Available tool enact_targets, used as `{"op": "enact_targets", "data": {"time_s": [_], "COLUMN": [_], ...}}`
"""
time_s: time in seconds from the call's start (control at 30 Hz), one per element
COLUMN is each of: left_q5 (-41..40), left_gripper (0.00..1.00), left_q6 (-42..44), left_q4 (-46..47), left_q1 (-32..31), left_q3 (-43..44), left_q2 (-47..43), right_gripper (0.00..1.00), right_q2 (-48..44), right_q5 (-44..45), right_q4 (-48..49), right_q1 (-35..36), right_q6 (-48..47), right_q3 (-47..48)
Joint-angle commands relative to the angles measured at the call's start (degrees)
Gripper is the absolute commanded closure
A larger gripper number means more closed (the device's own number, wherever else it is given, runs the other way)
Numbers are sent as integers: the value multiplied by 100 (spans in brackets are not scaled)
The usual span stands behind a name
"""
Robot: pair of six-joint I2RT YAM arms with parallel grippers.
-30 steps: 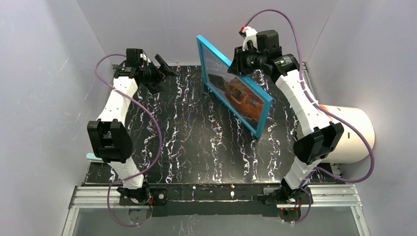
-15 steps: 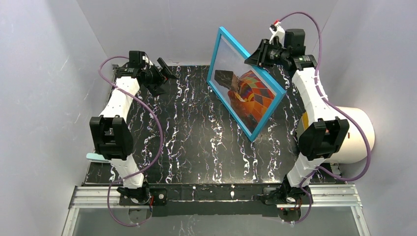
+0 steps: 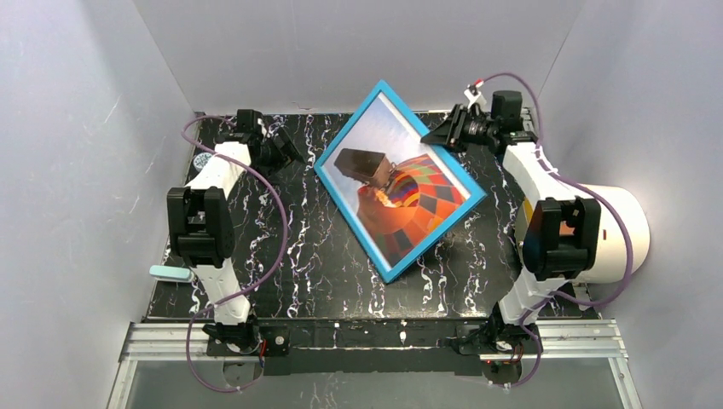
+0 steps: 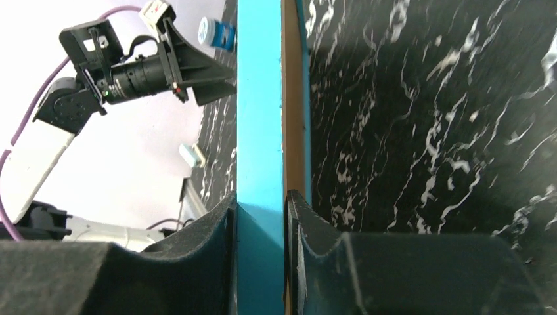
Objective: Put the photo into the frame
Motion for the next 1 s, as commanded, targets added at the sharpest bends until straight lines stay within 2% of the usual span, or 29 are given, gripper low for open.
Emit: {"op": "enact_targets", "data": {"time_s": [0.0,0.3,0.63,0.77,0.97], "left_q5": [-537,-293,340,517,938], "left_gripper": [1,2,2,2,2], "left_q6": [405,1369,1828,1993,2289], "left_q4": [124,91,128,273,704], "left_q1": [63,183,180,180,186], "left_q3": [-331,830,2496,2864,2710], "left_q2": [19,781,2170,2620,2915], "right_gripper": [99,99,99,98,97], "right_q2": [284,918,1752,2088,2478], "right_q5": [-768,-922,-973,-843,-389], "right_q4": [648,1243,1142,624,-357], "right_q1": [130,354,720,775,838], "right_q6": [453,304,-344,-751,-1263], "right_q3": [-505,-954,-656,-376,200]}}
